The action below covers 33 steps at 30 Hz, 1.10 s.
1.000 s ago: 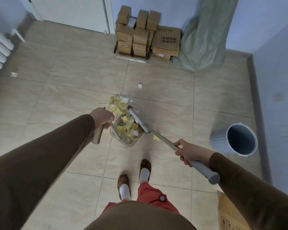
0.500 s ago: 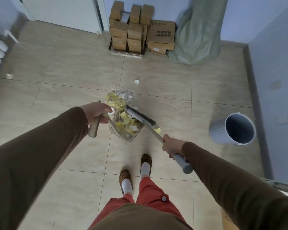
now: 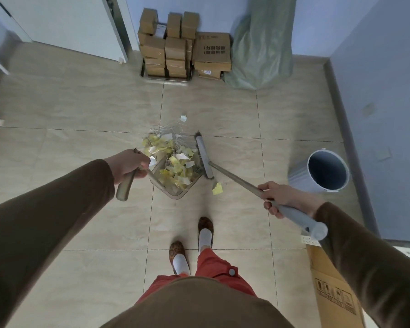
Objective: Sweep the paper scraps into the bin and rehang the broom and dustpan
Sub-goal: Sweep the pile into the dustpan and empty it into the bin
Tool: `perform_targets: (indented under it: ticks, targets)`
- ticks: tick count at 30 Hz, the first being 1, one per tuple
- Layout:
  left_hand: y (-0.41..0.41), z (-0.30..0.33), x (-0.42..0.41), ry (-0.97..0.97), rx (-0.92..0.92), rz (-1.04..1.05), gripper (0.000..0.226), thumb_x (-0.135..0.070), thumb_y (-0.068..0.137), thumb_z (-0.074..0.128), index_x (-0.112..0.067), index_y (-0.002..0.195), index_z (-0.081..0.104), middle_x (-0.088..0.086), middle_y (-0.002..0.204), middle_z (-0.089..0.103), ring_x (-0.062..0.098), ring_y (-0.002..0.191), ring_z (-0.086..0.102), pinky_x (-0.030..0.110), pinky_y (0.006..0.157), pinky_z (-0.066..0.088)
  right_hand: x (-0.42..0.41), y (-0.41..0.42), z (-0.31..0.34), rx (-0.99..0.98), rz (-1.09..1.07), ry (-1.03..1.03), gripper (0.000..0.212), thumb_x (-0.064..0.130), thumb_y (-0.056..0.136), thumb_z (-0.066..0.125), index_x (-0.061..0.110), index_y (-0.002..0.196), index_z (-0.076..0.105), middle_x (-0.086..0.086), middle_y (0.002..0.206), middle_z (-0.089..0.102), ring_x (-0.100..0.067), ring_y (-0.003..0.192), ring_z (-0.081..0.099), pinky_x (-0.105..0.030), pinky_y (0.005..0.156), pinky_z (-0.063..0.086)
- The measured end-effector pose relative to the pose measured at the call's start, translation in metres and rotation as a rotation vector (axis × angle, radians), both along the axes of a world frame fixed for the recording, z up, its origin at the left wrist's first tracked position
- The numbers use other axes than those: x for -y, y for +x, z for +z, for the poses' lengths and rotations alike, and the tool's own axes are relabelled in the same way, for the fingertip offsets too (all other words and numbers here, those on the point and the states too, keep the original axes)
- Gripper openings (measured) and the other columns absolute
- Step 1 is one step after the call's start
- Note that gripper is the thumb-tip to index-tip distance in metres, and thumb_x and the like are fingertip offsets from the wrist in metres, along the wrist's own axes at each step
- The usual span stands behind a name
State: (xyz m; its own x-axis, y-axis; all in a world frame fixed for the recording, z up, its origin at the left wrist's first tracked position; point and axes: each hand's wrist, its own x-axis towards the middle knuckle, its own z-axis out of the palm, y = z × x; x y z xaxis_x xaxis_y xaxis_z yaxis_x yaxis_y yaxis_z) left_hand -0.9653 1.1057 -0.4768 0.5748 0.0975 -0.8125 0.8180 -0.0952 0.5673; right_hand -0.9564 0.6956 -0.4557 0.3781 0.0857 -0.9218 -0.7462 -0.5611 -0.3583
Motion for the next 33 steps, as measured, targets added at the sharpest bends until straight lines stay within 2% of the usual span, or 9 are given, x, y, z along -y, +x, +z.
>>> perform_targets:
  ticks: [3, 7, 10, 13, 19, 25, 27, 30, 33]
  targets:
    - [-0.004, 0.012, 0.000, -0.013, 0.030, -0.050, 0.025, 0.005, 0.071, 0.050, -0.019, 0.076, 0.045, 0.004, 0.077, 0.037, 0.018, 0.076, 0.038, 0.030, 0.072, 0.039, -0.008, -0.004, -0.007, -0.004, -0.132, 0.047, 0.030, 0.013, 0.102, 0.044, 0.019, 0.131, 0.044, -0.008, 0.069, 0.050, -0.011, 0.042, 0.045, -0.020, 0.037, 0.041]
    - [-0.002, 0.023, 0.002, -0.014, 0.065, -0.120, 0.028, 0.010, 0.082, 0.046, -0.018, 0.080, 0.045, 0.006, 0.078, 0.037, 0.020, 0.077, 0.038, 0.028, 0.073, 0.043, -0.020, -0.014, -0.017, 0.038, -0.201, 0.023, 0.030, 0.012, 0.101, 0.044, 0.019, 0.130, 0.042, -0.008, 0.069, 0.050, -0.010, 0.041, 0.045, -0.019, 0.036, 0.041]
    - [0.002, 0.030, 0.005, 0.013, 0.088, -0.172, 0.025, 0.010, 0.085, 0.047, -0.013, 0.091, 0.050, 0.010, 0.084, 0.041, 0.025, 0.084, 0.043, 0.032, 0.086, 0.051, -0.022, -0.020, -0.020, 0.053, -0.262, 0.022, 0.028, 0.011, 0.101, 0.042, 0.018, 0.128, 0.042, -0.009, 0.069, 0.050, -0.009, 0.038, 0.045, -0.018, 0.036, 0.040]
    - [0.007, 0.042, 0.012, 0.055, 0.109, -0.204, 0.023, 0.011, 0.087, 0.049, -0.007, 0.100, 0.056, 0.012, 0.087, 0.049, 0.028, 0.091, 0.050, 0.040, 0.100, 0.050, -0.020, -0.022, -0.018, 0.051, -0.326, 0.040, 0.014, 0.010, 0.102, 0.041, 0.014, 0.115, 0.043, -0.008, 0.067, 0.046, -0.008, 0.034, 0.044, -0.016, 0.035, 0.039]
    - [0.017, 0.064, 0.028, 0.065, 0.140, -0.306, 0.023, 0.010, 0.088, 0.049, -0.006, 0.103, 0.056, 0.015, 0.099, 0.050, 0.028, 0.093, 0.052, 0.032, 0.089, 0.056, -0.001, -0.029, -0.020, -0.090, -0.561, 0.102, 0.009, 0.015, 0.100, 0.045, 0.006, 0.102, 0.045, -0.006, 0.066, 0.047, -0.008, 0.033, 0.044, -0.015, 0.034, 0.041]
    - [0.028, 0.077, 0.043, 0.030, 0.165, -0.360, 0.029, 0.007, 0.083, 0.052, -0.005, 0.108, 0.058, 0.014, 0.103, 0.050, 0.027, 0.093, 0.048, 0.025, 0.080, 0.058, 0.015, -0.043, -0.030, -0.145, -0.714, 0.239, 0.008, 0.013, 0.099, 0.043, 0.008, 0.094, 0.044, -0.004, 0.056, 0.048, -0.010, 0.033, 0.046, -0.017, 0.032, 0.041]
    - [0.034, 0.080, 0.048, 0.032, 0.171, -0.395, 0.031, 0.005, 0.079, 0.053, -0.006, 0.108, 0.057, 0.013, 0.104, 0.049, 0.027, 0.092, 0.047, 0.033, 0.090, 0.055, 0.018, -0.048, -0.034, -0.165, -0.804, 0.307, 0.007, 0.012, 0.098, 0.041, 0.009, 0.092, 0.043, -0.003, 0.053, 0.048, -0.009, 0.033, 0.047, -0.017, 0.031, 0.041]
    - [0.044, 0.087, 0.058, 0.119, 0.193, -0.449, 0.026, 0.008, 0.089, 0.050, 0.008, 0.114, 0.059, 0.021, 0.106, 0.054, 0.030, 0.094, 0.054, 0.047, 0.107, 0.045, 0.019, -0.054, -0.036, -0.188, -0.931, 0.388, 0.008, 0.012, 0.098, 0.040, 0.009, 0.091, 0.043, -0.003, 0.048, 0.047, -0.009, 0.031, 0.046, -0.016, 0.031, 0.042]
    - [0.054, 0.102, 0.072, 0.149, 0.214, -0.479, 0.029, 0.007, 0.091, 0.051, 0.011, 0.119, 0.057, 0.022, 0.111, 0.057, 0.031, 0.098, 0.061, 0.037, 0.092, 0.057, 0.019, -0.060, -0.038, -0.197, -1.021, 0.452, 0.008, 0.011, 0.098, 0.040, 0.009, 0.090, 0.043, -0.002, 0.048, 0.045, -0.010, 0.031, 0.046, -0.015, 0.031, 0.042]
